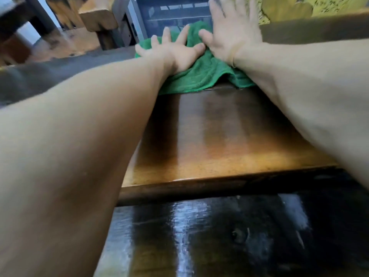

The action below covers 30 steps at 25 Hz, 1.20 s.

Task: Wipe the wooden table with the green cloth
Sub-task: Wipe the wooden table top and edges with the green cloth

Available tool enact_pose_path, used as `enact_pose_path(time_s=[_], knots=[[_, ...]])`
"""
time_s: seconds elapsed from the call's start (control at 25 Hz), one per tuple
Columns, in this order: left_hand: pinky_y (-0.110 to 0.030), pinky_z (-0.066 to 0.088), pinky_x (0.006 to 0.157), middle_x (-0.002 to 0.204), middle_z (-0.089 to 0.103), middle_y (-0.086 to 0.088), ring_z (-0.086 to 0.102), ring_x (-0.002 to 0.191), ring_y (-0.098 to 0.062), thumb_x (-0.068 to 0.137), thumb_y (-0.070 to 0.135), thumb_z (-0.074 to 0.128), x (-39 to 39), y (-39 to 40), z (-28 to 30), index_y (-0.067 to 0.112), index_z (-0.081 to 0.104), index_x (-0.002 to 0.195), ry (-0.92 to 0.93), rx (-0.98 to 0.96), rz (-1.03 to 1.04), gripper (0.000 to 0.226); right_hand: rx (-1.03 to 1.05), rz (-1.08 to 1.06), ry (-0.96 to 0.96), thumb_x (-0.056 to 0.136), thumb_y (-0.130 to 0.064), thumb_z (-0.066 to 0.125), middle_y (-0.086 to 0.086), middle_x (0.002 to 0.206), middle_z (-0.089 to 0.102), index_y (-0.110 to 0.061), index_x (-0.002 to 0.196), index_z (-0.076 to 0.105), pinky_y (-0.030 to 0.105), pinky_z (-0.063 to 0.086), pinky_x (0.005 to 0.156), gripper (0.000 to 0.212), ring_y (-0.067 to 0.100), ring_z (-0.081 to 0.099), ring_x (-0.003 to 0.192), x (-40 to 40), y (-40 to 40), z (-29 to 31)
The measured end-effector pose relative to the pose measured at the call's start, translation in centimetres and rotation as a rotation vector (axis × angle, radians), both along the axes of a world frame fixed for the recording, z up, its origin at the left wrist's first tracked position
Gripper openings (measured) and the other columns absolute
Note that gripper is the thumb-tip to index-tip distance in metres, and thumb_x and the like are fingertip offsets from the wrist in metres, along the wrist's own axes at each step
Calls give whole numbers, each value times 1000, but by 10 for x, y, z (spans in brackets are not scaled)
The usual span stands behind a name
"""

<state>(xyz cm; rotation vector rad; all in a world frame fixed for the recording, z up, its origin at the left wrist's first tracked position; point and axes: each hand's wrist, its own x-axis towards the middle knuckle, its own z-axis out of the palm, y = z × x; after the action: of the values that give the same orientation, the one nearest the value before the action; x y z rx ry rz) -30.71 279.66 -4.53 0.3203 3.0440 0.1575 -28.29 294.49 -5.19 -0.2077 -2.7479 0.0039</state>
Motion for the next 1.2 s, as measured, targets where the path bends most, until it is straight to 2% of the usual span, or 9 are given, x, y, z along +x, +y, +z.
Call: enact_pose_path(time_s=[0.08, 0.2, 0.48, 0.72, 1.04, 1.2], knots=[[-68, -5, 117, 169, -8, -1, -4, 155, -33, 92, 79, 18, 21, -2, 2, 49, -2, 157, -21, -1, -8, 74, -51, 14, -131, 100, -55, 22, 0, 167, -7, -25, 160, 4, 55, -8, 120, 69, 31, -12, 152, 21, -4, 1], [-69, -6, 116, 169, -10, -4, -5, 155, -35, 93, 77, 14, 55, -5, 6, 48, -4, 157, 1, -23, -41, 73, -125, 27, -268, 100, -60, 11, -4, 165, -21, -32, 158, -7, 57, -12, 118, 67, 27, -24, 149, 54, -5, 2], [-70, -10, 114, 168, -14, -6, -12, 153, -36, 95, 73, 11, 169, -13, 5, 45, -5, 157, -58, -78, -123, 70, -200, 37, -443, 98, -65, 7, -10, 165, -19, -30, 158, -7, 59, -7, 119, 71, 16, -16, 151, 166, -8, 7], [-70, -8, 115, 168, -15, -6, -13, 153, -36, 96, 71, 12, 267, -26, 6, 42, -6, 158, -72, -95, -183, 71, -132, 75, -445, 101, -58, 8, -4, 167, -11, -25, 159, -4, 48, -4, 122, 68, 19, -12, 152, 267, -20, 8], [-70, -11, 114, 167, -19, -6, -19, 152, -36, 96, 70, 9, 409, -43, 5, 37, -8, 159, -91, -97, -234, 73, -128, 71, -486, 103, -53, 12, -4, 167, -7, -28, 159, 0, 48, -5, 122, 63, 19, -10, 153, 411, -41, 11], [-71, -10, 114, 167, -21, -6, -20, 152, -36, 96, 68, 11, 491, -58, 10, 34, -10, 159, -131, -96, -254, 75, -137, 53, -526, 103, -52, 14, -4, 166, -15, -30, 159, -6, 48, -8, 121, 63, 18, -15, 152, 495, -57, 15]])
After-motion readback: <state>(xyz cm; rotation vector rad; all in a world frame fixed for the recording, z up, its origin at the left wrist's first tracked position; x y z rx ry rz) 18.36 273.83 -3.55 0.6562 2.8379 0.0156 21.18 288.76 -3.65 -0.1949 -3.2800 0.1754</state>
